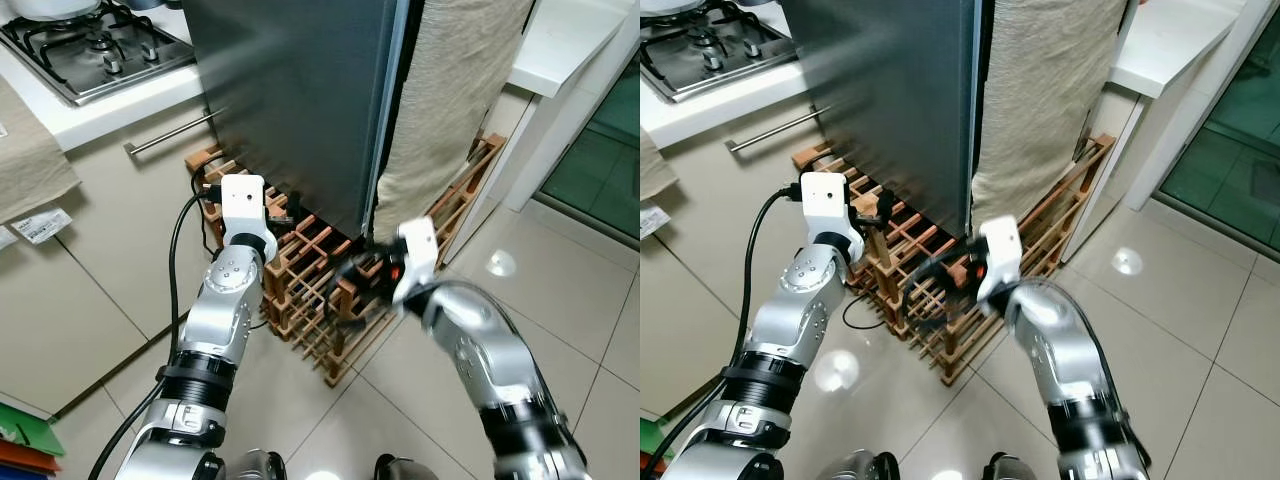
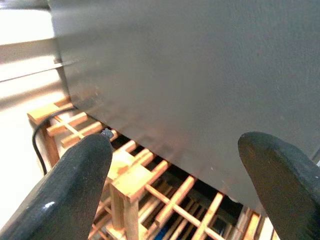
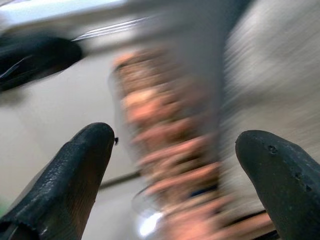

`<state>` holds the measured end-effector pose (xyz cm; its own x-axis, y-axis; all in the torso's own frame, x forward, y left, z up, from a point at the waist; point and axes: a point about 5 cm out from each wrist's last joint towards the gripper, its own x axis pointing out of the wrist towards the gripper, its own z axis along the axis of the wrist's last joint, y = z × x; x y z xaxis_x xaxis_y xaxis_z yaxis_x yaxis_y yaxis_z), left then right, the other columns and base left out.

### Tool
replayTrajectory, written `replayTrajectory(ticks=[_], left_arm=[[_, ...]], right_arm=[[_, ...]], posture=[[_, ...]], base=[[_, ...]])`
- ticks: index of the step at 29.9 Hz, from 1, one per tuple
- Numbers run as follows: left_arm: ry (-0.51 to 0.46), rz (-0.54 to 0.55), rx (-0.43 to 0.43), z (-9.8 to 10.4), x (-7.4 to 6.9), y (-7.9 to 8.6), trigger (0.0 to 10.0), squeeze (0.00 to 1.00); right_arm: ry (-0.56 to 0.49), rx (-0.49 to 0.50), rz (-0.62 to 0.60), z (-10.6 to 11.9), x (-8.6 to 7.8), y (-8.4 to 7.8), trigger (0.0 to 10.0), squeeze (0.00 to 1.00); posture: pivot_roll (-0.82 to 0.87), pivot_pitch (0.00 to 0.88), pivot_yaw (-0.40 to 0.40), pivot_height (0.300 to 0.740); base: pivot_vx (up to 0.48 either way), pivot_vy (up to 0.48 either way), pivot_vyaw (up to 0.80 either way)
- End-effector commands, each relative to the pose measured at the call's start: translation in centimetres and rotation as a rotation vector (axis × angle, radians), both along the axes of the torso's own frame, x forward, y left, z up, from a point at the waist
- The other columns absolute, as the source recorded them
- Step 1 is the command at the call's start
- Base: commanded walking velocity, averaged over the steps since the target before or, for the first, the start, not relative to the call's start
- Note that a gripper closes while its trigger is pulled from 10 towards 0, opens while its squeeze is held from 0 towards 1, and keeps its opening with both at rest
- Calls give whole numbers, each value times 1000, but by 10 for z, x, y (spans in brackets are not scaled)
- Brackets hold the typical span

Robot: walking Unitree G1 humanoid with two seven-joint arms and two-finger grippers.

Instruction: Restocking fridge

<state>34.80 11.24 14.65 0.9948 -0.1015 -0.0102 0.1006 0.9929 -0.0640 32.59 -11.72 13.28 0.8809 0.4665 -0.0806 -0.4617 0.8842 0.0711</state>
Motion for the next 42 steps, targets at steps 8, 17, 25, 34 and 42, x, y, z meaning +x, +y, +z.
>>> replayTrajectory(ticks=[8, 17, 25, 34, 42], left_arm=[[-35, 2, -7, 7, -1, -4, 10000, 0], [-109, -209, -128, 27, -12, -36, 10000, 0], [-182, -419, -195, 59, -16, -69, 10000, 0], [-186, -516, -249, 77, -13, -95, 10000, 0], [-158, -478, -208, 74, -6, -102, 10000, 0]], right_arm=[[-126, 43, -159, 23, 0, -27, 10000, 0], [-256, -9, -409, 34, -23, -65, 10000, 0], [-166, -114, -598, 3, -64, -98, 10000, 0], [-174, -114, -640, 7, -61, -98, 10000, 0], [-191, -120, -646, 11, -64, -97, 10000, 0]], posture=[[-133, 56, 18, 740], [-157, 71, 19, 740], [-183, 99, 33, 740], [-196, 113, 55, 740], [-226, 127, 62, 740]], base=[[0, 0, 0], [0, 0, 0], [0, 0, 0], [0, 0, 0], [0, 0, 0]])
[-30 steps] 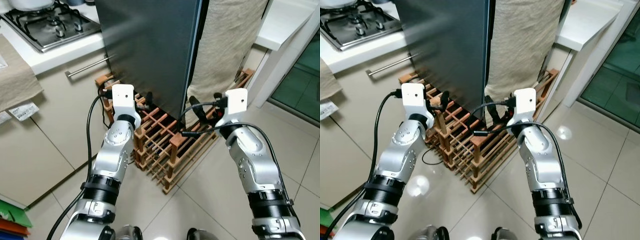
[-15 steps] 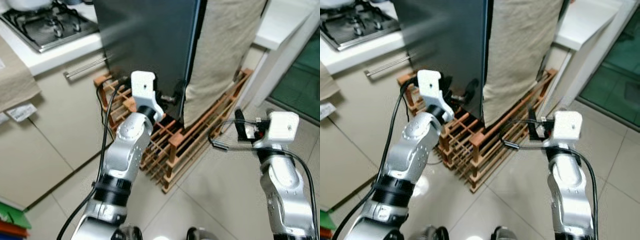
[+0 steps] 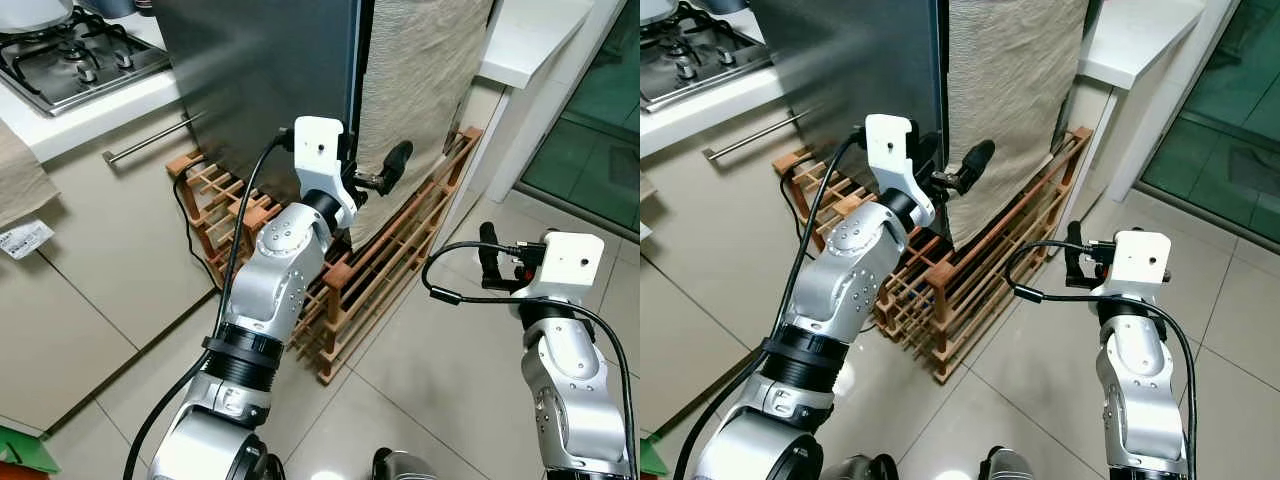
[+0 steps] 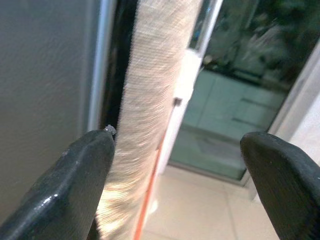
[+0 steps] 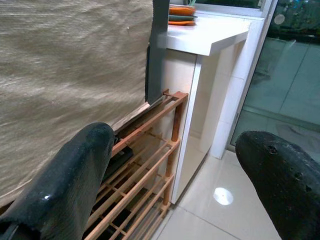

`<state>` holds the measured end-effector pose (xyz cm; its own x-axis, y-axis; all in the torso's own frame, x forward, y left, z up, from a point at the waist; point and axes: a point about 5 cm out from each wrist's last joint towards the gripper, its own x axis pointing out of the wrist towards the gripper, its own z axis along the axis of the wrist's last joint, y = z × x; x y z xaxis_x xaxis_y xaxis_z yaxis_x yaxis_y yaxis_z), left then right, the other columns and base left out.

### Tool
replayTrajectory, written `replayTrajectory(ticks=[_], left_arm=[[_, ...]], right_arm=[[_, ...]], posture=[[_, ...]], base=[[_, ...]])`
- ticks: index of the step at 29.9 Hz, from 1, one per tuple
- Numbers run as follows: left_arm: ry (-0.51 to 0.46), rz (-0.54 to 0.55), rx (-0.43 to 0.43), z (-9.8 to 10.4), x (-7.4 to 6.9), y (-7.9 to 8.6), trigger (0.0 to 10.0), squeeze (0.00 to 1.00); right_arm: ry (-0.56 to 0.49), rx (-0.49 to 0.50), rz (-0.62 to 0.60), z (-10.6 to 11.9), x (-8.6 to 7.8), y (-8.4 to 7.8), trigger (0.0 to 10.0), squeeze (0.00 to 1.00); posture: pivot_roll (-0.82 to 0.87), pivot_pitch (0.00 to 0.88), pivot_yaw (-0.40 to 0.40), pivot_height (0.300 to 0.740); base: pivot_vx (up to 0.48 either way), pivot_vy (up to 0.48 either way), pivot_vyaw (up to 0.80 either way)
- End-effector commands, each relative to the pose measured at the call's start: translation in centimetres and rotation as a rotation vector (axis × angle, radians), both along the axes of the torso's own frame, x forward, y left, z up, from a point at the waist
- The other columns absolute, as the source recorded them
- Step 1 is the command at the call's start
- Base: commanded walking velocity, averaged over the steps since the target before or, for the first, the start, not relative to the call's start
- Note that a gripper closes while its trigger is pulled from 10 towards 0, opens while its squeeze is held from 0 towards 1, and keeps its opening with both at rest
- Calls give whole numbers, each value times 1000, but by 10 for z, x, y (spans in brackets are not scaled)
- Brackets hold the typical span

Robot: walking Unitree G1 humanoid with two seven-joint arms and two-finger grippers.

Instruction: Restocking fridge

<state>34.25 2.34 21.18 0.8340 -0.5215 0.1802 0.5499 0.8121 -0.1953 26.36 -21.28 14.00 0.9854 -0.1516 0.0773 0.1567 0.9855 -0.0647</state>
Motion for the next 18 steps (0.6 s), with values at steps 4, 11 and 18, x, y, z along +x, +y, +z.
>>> replayTrajectory(ticks=[4, 11, 18], left_arm=[[-14, 23, -35, 12, 4, -12, 10000, 0], [-4, 27, -46, 10, 6, -17, 10000, 0], [-10, 12, -63, 14, 6, -24, 10000, 0]], right_arm=[[-5, -21, -11, 4, -6, -2, 10000, 0], [1, -27, -14, 4, -8, -2, 10000, 0], [11, -29, -6, 3, -10, -1, 10000, 0]], posture=[[-242, 130, 60, 740], [-260, 128, 54, 740], [-267, 133, 49, 740]], base=[[0, 0, 0], [0, 0, 0], [0, 0, 0]])
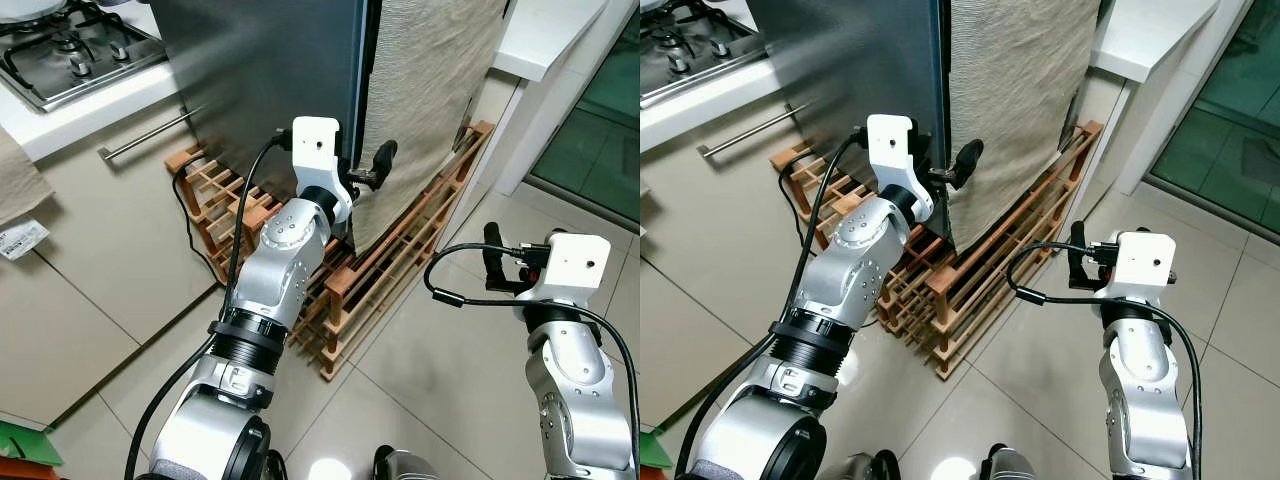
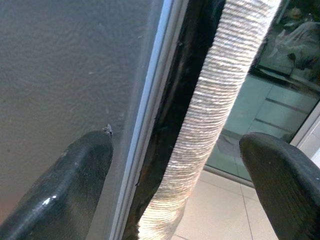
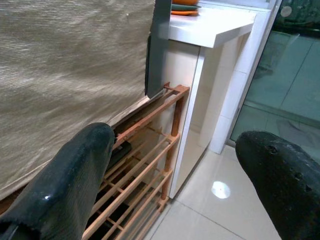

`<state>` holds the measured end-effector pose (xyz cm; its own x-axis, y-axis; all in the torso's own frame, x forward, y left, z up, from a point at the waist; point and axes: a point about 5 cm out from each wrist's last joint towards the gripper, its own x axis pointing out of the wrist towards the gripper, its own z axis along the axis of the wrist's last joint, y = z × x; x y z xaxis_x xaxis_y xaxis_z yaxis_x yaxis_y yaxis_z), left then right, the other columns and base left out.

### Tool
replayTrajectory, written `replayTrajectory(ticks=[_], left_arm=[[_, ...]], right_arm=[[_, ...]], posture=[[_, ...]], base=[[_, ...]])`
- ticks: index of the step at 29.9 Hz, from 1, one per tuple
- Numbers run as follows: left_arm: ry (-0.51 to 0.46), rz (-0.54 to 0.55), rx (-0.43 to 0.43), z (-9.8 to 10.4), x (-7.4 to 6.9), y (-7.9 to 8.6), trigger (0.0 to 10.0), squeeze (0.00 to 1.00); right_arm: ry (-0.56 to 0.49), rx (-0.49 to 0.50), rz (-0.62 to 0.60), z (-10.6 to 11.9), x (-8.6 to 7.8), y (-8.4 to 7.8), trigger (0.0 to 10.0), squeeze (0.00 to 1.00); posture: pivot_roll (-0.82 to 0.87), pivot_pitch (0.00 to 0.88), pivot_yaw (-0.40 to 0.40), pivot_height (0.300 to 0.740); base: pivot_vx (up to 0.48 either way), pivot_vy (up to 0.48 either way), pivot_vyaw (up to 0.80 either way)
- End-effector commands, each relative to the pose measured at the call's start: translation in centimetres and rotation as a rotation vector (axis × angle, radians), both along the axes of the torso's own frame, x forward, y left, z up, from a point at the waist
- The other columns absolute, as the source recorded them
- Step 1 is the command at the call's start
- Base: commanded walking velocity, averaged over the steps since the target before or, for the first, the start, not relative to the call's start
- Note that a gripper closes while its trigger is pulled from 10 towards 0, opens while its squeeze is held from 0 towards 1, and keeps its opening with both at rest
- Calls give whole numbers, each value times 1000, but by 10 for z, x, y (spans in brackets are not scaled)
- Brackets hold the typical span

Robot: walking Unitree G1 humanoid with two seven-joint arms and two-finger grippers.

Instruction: Restocking fridge

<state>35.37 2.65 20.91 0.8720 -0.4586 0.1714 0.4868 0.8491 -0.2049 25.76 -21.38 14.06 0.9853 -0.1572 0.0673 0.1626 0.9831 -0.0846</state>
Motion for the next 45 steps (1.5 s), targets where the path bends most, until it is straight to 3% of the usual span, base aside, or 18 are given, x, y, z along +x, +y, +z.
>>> replayTrajectory(ticks=[1, 7, 18, 22, 30, 38, 45], left_arm=[[-24, -61, -59, 17, -5, -27, 10000, 0], [-41, -112, -118, 31, -6, -32, 10000, 0], [-53, -122, -112, 36, -2, -39, 10000, 0], [-56, -163, -147, 46, -4, -44, 10000, 0], [4, -223, -148, 32, -19, -45, 10000, 0], [21, -230, -155, 31, -20, -45, 10000, 0], [38, -241, -122, 24, -24, -36, 10000, 0]], right_arm=[[-2, -11, 1, 3, -4, 0, 10000, 0], [3, -13, -5, 2, -6, -1, 10000, 0], [5, -13, -17, 2, -7, -1, 10000, 0], [2, -14, -20, 1, -7, -1, 10000, 0], [13, -13, -19, -2, -7, -2, 10000, 0], [12, -17, -11, -2, -4, -1, 10000, 0], [10, -6, -12, -3, -3, 0, 10000, 0]], posture=[[-267, 133, 49, 740], [-276, 137, 58, 740], [-285, 131, 68, 740], [-286, 121, 77, 740], [-277, 107, 77, 740], [-270, 103, 74, 740], [-260, 110, 77, 740]], base=[[0, 0, 0], [0, 0, 0], [0, 0, 0], [0, 0, 0], [0, 0, 0], [0, 0, 0], [0, 0, 0]])
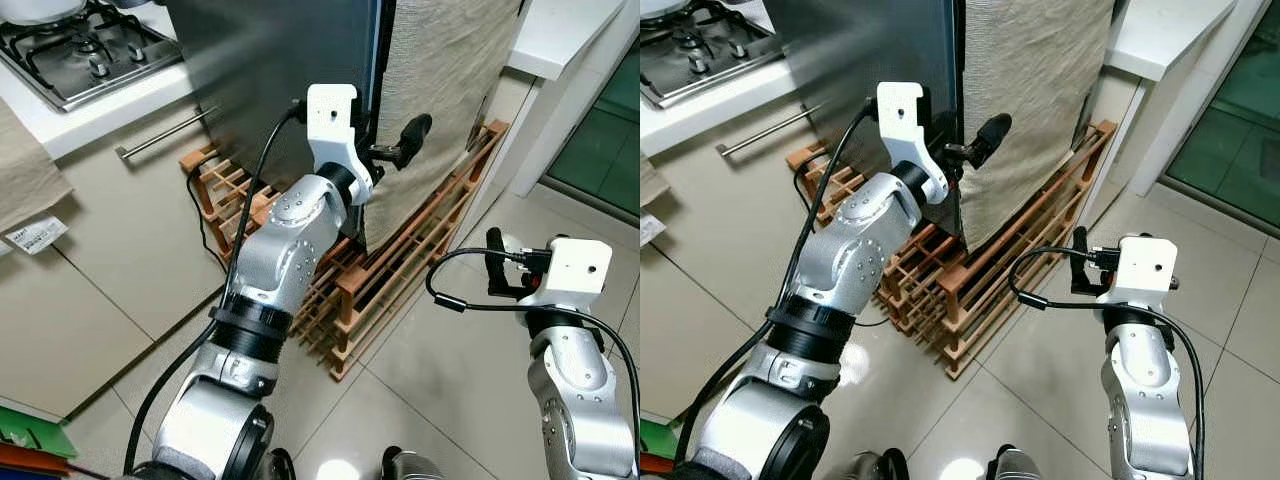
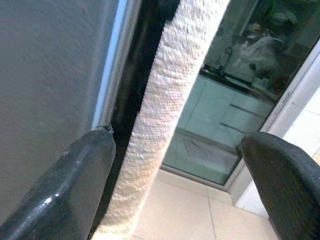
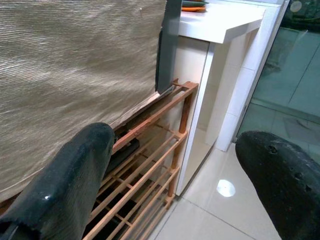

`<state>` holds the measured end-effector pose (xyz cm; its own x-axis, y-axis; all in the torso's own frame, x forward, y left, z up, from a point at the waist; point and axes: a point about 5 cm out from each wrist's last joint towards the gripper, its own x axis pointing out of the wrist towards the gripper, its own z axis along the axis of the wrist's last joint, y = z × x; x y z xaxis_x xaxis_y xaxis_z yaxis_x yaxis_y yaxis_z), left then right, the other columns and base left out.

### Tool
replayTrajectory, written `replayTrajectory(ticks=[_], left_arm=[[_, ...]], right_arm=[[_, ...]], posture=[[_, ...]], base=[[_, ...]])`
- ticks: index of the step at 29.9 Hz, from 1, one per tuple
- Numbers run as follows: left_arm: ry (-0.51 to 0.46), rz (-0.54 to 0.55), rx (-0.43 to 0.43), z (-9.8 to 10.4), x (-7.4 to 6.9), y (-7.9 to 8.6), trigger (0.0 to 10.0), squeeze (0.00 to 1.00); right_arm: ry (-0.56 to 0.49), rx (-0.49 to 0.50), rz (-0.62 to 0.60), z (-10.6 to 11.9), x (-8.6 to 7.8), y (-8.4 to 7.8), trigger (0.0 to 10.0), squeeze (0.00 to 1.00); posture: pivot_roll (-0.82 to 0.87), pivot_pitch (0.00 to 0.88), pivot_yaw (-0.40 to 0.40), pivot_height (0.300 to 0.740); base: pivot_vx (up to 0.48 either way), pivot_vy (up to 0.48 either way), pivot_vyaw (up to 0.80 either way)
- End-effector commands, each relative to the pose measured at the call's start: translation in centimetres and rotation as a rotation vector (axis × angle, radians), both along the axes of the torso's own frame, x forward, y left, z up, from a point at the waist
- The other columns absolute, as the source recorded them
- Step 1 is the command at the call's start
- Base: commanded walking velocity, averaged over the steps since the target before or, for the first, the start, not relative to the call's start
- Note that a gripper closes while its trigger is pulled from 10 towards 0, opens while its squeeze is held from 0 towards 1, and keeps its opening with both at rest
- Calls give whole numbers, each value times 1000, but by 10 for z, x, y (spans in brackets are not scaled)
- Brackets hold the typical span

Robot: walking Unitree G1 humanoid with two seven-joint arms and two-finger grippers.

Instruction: Restocking fridge

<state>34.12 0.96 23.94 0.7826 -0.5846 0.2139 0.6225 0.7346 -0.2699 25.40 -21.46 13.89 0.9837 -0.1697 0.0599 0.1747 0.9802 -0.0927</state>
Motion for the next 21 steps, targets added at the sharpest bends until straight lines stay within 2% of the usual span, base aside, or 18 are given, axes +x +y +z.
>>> replayTrajectory(ticks=[1, 14, 21], left_arm=[[40, -67, -30, -9, -11, -18, 10000, 0], [52, -41, -7, -17, -5, -28, 10000, 0], [78, 39, -23, -18, 4, -22, 10000, 0]], right_arm=[[2, 2, 1, -2, 1, 1, 10000, 0], [-3, 3, 12, -1, 4, 4, 10000, 0], [1, -3, 1, -1, 1, 0, 10000, 0]], posture=[[-258, 111, 76, 740], [-265, 122, 71, 740], [-272, 128, 71, 740]], base=[[0, 0, 0], [0, 0, 0], [0, 0, 0]])
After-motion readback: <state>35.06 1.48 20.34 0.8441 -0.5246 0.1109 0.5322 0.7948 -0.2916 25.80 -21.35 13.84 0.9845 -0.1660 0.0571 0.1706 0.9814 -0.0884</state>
